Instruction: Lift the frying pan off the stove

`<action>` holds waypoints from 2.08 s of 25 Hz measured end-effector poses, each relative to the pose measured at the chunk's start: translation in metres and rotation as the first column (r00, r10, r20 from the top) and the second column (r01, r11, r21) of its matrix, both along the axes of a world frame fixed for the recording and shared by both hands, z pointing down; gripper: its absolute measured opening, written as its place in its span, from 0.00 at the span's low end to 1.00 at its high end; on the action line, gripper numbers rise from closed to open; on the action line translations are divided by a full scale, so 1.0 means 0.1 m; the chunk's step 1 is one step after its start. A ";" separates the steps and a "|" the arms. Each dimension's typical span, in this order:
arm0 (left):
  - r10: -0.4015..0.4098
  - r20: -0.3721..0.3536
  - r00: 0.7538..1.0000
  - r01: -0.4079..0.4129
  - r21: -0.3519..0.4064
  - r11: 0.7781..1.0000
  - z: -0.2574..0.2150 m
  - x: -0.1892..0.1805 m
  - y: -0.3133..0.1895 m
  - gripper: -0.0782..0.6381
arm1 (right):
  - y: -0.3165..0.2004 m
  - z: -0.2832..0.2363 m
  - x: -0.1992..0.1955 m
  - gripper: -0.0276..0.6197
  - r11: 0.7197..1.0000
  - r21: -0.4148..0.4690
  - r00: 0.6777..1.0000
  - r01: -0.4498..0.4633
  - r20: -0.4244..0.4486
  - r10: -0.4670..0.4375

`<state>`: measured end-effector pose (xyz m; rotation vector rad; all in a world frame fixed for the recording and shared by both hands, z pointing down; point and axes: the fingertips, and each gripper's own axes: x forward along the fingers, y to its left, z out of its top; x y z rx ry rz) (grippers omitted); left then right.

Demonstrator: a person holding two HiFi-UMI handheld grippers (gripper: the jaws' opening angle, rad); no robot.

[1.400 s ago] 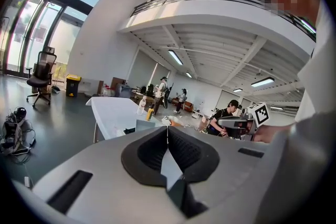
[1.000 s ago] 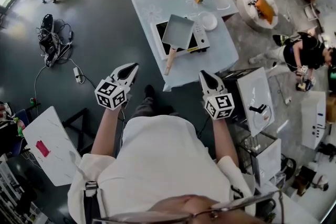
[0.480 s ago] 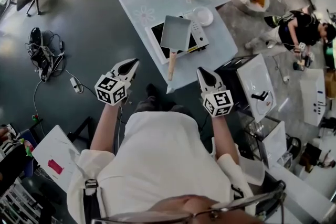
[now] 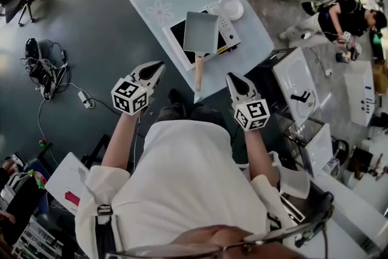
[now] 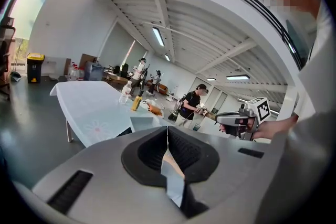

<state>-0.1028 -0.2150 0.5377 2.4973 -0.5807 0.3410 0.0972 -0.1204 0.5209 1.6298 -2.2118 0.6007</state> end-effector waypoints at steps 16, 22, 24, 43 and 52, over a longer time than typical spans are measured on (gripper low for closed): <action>0.022 0.006 1.000 -0.020 -0.144 0.989 0.39 0.40 -0.06 0.15 | -0.05 0.41 -0.03 0.10 0.991 -0.124 0.996 0.058 0.082 -0.048; 0.028 0.013 1.000 -0.025 -0.206 0.978 0.63 0.65 0.02 0.15 | -0.06 0.72 -0.01 0.10 0.972 -0.207 0.979 0.111 0.193 -0.070; 0.033 0.017 0.999 -0.028 -0.222 0.975 0.71 0.73 0.04 0.15 | -0.06 0.81 -0.01 0.10 0.965 -0.228 0.972 0.128 0.223 -0.076; 0.060 0.074 0.995 -0.019 -0.468 0.884 1.68 1.18 0.30 0.28 | 0.01 1.73 -0.27 0.20 0.865 -0.398 0.877 0.306 0.472 -0.093; 0.086 0.038 0.996 -0.047 -0.598 0.800 1.95 1.29 0.43 0.42 | 0.04 1.97 -0.49 0.33 0.817 -0.448 0.823 0.364 0.565 -0.057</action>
